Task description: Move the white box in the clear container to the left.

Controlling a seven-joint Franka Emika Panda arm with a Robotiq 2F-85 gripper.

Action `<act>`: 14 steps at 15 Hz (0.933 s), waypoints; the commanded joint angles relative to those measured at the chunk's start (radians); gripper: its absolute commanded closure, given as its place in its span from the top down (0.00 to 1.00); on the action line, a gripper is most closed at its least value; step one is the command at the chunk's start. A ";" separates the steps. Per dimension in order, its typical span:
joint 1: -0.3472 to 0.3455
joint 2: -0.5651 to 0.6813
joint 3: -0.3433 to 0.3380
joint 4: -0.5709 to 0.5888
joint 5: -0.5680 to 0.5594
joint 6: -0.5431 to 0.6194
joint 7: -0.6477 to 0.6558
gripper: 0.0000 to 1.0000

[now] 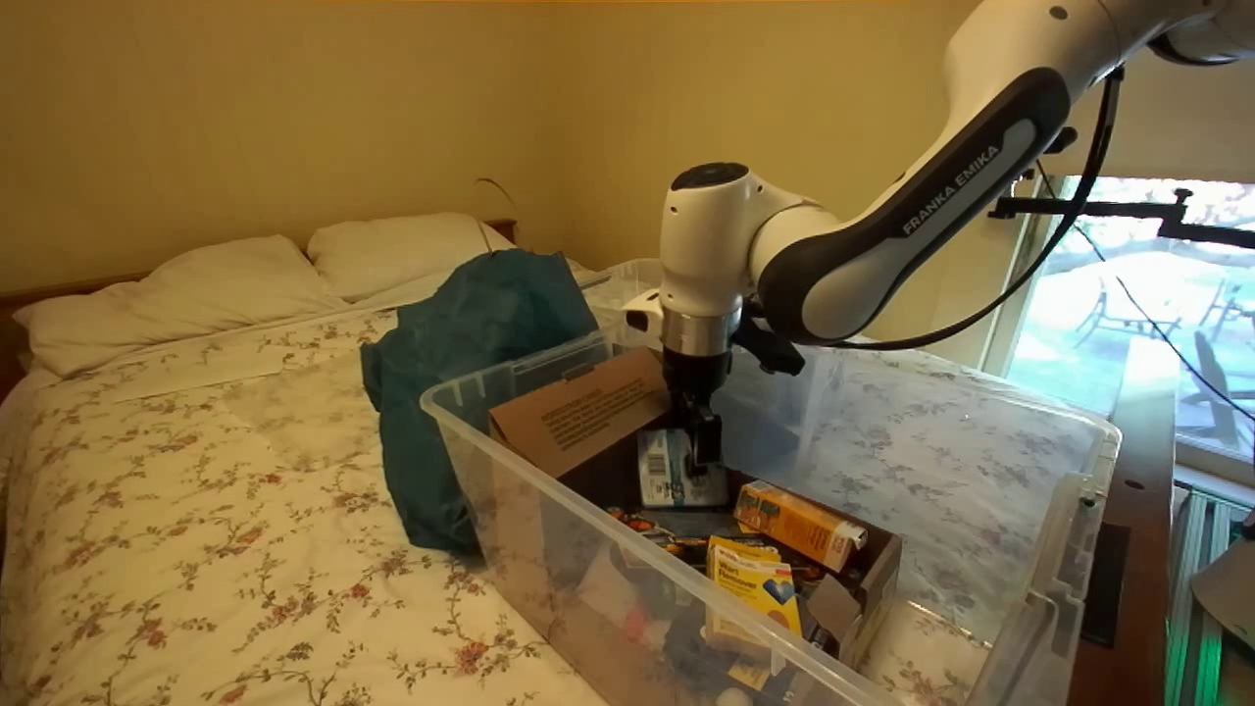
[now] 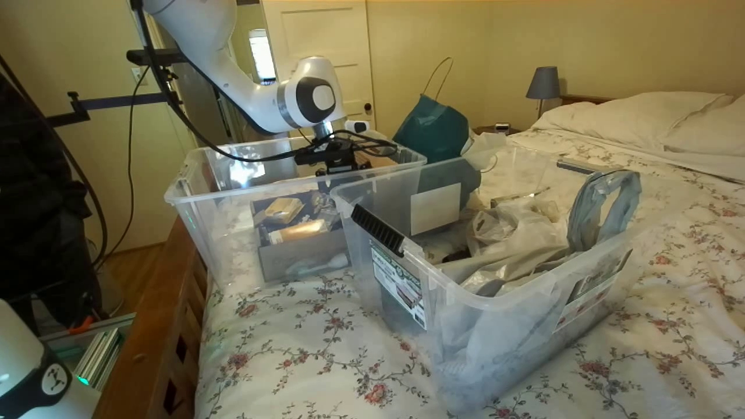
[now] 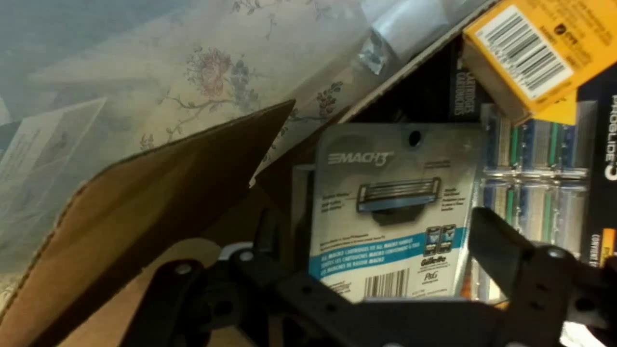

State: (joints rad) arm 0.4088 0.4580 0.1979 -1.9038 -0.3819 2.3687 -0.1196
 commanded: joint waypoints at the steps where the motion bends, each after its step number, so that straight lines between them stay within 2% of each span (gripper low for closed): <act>1: -0.010 0.013 0.013 0.028 0.026 -0.047 0.011 1.00; 2: -0.011 0.016 0.013 0.030 0.029 -0.052 0.011 0.75; 3: -0.014 0.017 0.017 0.030 0.034 -0.053 0.005 0.74; 9: -0.018 0.006 0.016 0.024 0.032 -0.054 0.011 0.32; 12: -0.025 -0.040 0.019 -0.008 0.037 -0.043 0.020 0.09; 14: -0.038 -0.082 0.026 -0.044 0.056 -0.024 0.023 0.01</act>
State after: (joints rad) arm 0.3935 0.4435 0.2025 -1.8984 -0.3676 2.3413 -0.1060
